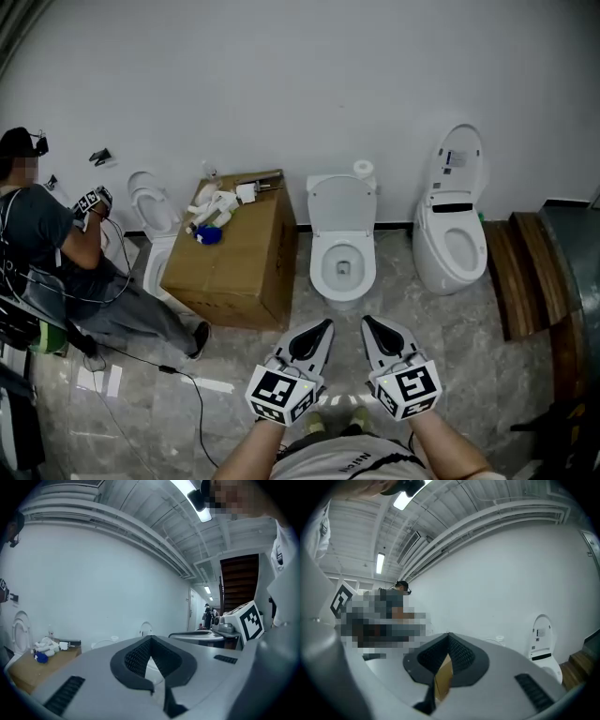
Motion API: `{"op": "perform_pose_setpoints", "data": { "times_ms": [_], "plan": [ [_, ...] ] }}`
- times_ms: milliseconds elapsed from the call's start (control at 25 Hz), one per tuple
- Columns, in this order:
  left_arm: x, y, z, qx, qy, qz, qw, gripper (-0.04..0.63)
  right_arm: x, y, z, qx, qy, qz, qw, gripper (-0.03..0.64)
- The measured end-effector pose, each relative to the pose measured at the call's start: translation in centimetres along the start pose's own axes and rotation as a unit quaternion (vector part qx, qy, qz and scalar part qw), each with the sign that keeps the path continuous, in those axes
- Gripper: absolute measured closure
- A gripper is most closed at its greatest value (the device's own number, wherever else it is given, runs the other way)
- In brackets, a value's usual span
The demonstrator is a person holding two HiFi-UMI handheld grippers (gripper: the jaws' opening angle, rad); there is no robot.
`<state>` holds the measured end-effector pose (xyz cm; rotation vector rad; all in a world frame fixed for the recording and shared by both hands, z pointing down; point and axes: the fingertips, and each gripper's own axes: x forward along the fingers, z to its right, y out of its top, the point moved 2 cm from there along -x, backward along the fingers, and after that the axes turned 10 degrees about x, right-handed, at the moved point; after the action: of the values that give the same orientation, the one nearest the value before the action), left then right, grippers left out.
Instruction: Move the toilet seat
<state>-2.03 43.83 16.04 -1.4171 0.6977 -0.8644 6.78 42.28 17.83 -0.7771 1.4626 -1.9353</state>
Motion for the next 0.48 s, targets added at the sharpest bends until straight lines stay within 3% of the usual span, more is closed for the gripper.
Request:
{"op": "perform_pose_setpoints", "data": {
  "times_ms": [480],
  "plan": [
    [2.5,0.8,2.3,0.025,0.006,0.0,0.9997,0.586,-1.2,1.9,2.2,-0.009,0.02,0.032,0.999,0.603]
  ]
}}
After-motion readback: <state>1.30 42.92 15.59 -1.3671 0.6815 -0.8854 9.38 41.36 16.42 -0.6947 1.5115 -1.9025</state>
